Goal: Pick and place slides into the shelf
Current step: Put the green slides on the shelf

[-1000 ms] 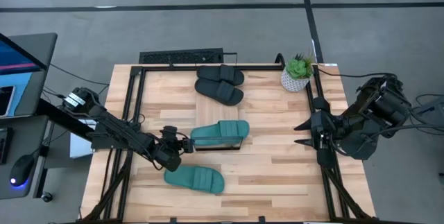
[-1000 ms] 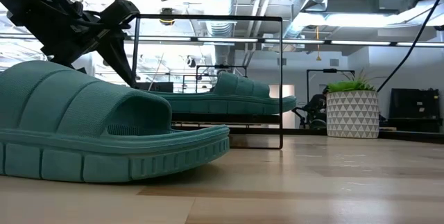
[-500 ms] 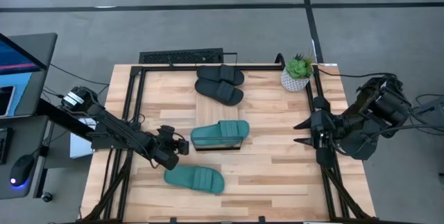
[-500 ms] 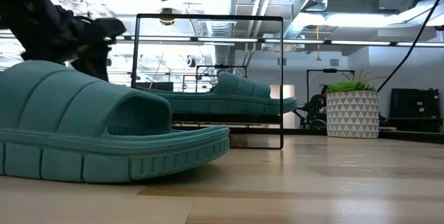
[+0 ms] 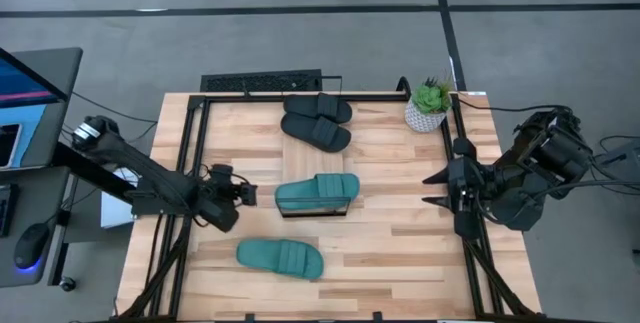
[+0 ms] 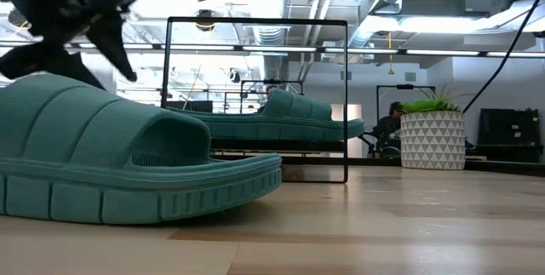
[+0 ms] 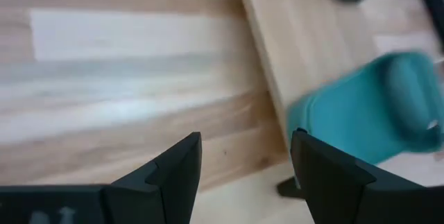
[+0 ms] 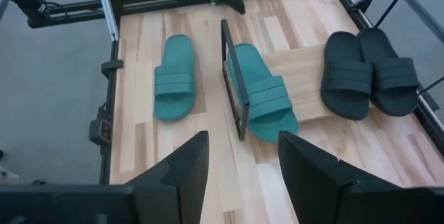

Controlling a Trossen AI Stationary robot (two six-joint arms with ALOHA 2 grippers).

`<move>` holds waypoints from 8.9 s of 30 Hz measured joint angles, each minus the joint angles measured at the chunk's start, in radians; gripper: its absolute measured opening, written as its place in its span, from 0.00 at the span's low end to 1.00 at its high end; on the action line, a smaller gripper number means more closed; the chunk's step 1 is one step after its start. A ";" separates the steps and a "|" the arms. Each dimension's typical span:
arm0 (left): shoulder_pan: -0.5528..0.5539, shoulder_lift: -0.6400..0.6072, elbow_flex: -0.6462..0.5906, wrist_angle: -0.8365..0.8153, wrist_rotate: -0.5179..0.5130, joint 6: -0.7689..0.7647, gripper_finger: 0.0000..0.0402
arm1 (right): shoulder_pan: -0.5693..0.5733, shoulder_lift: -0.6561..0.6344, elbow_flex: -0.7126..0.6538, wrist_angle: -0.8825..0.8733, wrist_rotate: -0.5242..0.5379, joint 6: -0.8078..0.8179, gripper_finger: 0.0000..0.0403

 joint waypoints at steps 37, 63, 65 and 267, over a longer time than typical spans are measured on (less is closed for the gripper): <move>-0.001 -0.420 0.441 0.361 0.538 1.450 0.52 | -0.397 0.000 0.000 0.000 0.336 -0.358 0.41; -0.371 -0.247 0.384 -0.115 0.446 1.036 0.46 | -0.246 0.001 0.000 0.000 0.305 0.019 0.41; -0.394 -0.246 0.373 -0.111 0.424 1.018 0.46 | -0.239 0.001 0.000 0.000 0.305 0.030 0.41; 0.863 0.217 0.754 -0.049 0.730 1.374 0.00 | -0.425 -0.093 0.000 0.000 -0.005 -0.307 0.41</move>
